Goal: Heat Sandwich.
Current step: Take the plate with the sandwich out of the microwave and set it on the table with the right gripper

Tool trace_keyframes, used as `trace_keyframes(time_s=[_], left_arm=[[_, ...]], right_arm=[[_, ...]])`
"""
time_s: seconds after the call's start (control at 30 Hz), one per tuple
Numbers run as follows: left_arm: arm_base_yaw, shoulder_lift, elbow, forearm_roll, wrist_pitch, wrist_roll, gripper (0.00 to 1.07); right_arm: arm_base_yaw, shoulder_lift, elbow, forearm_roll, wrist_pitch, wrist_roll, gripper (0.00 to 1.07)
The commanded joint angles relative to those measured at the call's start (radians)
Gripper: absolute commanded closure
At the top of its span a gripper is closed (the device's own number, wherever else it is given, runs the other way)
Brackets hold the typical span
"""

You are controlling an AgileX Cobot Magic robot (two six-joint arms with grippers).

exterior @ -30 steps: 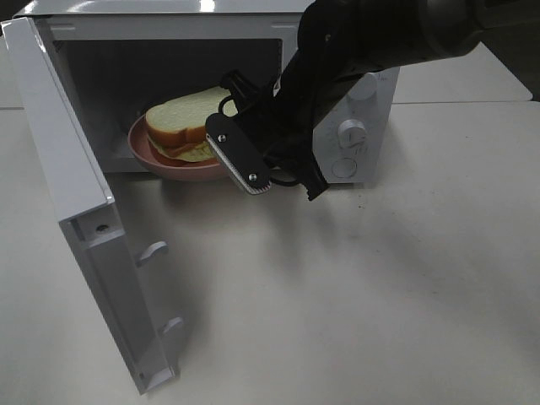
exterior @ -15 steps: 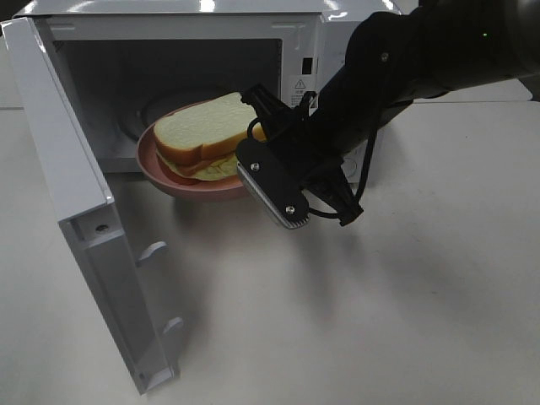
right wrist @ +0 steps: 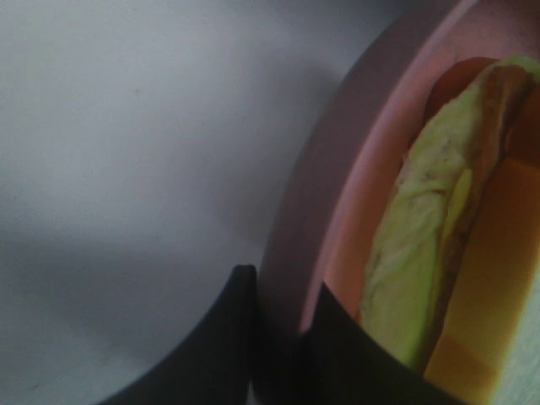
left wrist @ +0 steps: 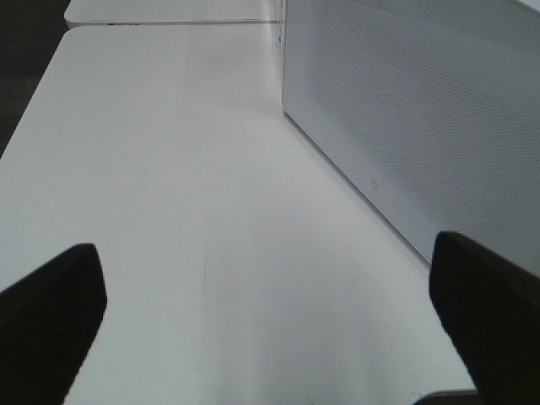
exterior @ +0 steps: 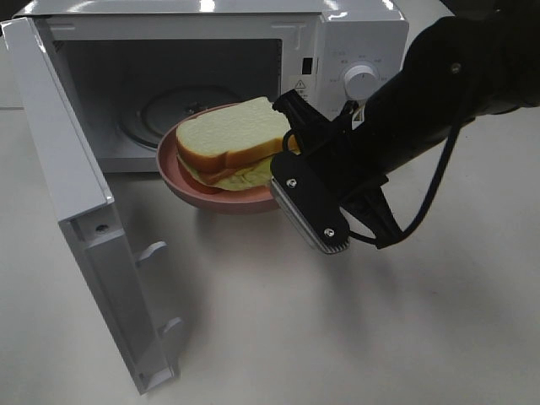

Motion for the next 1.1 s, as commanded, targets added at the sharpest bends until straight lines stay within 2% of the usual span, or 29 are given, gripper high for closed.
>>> trace_keyframes(time_s=[0.03, 0.53, 0.67, 0.87, 1.1], left_arm=[[0.002, -0.03, 0.002, -0.009, -0.005, -0.006, 0.03], [0.002, -0.03, 0.002, -0.009, -0.005, -0.006, 0.03], [0.002, -0.03, 0.002, -0.009, -0.005, -0.006, 0.03], [0.002, -0.03, 0.002, -0.009, -0.005, -0.006, 0.03], [0.002, -0.03, 0.002, -0.009, -0.005, -0.006, 0.03]], right_arm=[[-0.004, -0.057, 0.042, 0.008, -0.03, 0.01, 1.07], [-0.004, -0.244, 0.196, -0.028, -0.029, 0.081, 1.07], [-0.004, -0.295, 0.236, -0.063, -0.024, 0.122, 1.07], [-0.004, -0.39, 0.326, -0.18, 0.007, 0.254, 1.07], [-0.004, -0.491, 0.394, -0.208, 0.032, 0.299, 1.07]])
